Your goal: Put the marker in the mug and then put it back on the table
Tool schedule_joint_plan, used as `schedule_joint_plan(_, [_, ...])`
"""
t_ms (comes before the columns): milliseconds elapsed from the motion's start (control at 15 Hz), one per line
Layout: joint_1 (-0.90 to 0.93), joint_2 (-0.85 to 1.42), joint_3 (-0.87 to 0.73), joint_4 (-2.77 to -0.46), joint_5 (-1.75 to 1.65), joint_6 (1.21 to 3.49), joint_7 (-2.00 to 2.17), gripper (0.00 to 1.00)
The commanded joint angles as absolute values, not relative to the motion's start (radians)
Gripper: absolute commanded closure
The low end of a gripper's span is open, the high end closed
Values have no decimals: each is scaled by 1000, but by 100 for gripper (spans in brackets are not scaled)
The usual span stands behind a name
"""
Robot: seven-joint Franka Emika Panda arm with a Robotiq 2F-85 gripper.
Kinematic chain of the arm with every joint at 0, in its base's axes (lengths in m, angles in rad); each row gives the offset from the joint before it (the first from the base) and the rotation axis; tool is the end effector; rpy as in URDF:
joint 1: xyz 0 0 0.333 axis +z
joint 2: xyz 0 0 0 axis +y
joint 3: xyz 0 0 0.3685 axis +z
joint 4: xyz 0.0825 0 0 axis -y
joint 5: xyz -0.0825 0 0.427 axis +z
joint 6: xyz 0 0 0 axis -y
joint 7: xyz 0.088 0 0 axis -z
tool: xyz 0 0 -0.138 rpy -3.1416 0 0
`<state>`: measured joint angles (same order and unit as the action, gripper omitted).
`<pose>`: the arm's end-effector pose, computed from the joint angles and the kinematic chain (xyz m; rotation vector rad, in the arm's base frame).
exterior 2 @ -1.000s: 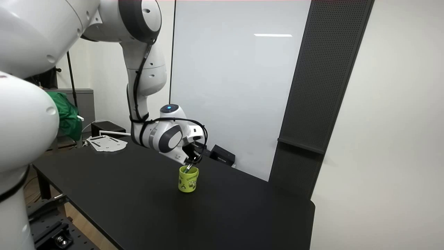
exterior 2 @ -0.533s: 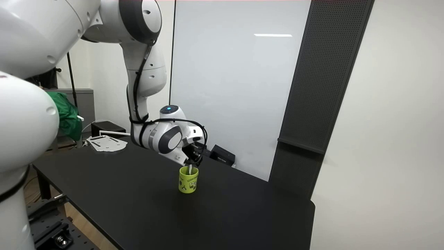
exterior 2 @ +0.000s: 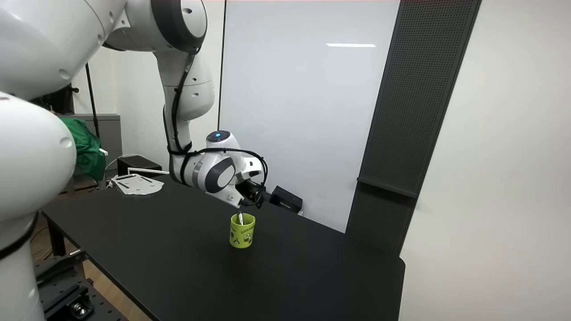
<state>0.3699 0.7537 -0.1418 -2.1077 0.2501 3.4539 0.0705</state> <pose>0.6483 0.1206 0.0987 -2.9893 0.0545 -0.9454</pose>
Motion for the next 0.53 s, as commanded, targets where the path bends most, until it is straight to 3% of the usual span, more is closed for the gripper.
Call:
schedule_joint_plan(0, [359, 671, -140, -2177, 232, 3454, 45, 0])
schedule_joint_plan(467, [448, 571, -260, -2269, 223, 3298, -35, 0])
